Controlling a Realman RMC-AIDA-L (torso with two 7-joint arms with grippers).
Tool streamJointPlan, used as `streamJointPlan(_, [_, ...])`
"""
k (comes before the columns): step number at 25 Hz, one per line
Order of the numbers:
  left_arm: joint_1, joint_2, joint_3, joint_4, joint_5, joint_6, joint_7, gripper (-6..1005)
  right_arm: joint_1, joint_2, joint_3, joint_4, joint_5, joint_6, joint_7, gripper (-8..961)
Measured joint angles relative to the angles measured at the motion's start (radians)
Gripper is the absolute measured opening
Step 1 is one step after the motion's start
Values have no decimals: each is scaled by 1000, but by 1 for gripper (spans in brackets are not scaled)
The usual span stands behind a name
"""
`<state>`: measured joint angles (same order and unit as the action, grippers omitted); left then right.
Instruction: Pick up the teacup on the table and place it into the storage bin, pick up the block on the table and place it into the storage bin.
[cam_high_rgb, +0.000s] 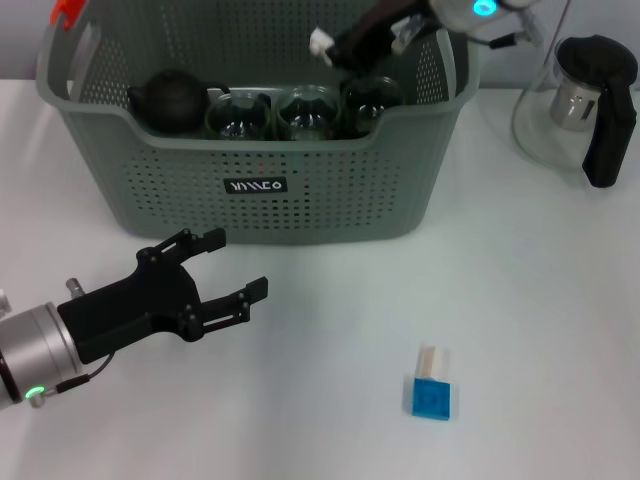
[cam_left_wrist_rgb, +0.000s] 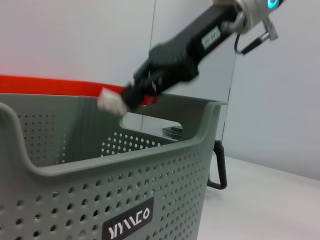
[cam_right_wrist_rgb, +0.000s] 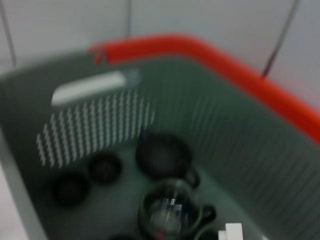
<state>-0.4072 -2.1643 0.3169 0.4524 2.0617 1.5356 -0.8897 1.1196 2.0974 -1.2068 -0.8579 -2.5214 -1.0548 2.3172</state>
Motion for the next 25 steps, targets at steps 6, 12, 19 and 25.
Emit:
streamJointPlan(6, [-1,0,1,-2,0,0,0,874,8,3,-34,20,-5,13,-7,107])
streamJointPlan(12, [0,0,1,-4,0,0,0,874,-71,4,-38,-116,22,6,-11,238])
streamJointPlan(19, [3,-2,1,-5,0,1,0,874,-444,-4,-65,-599,311,-264,-149,576])
streamJointPlan(25, [-1,-1,1,-4,0,0,0,874,-652,-4,-49,-789,364,-607,-383,704])
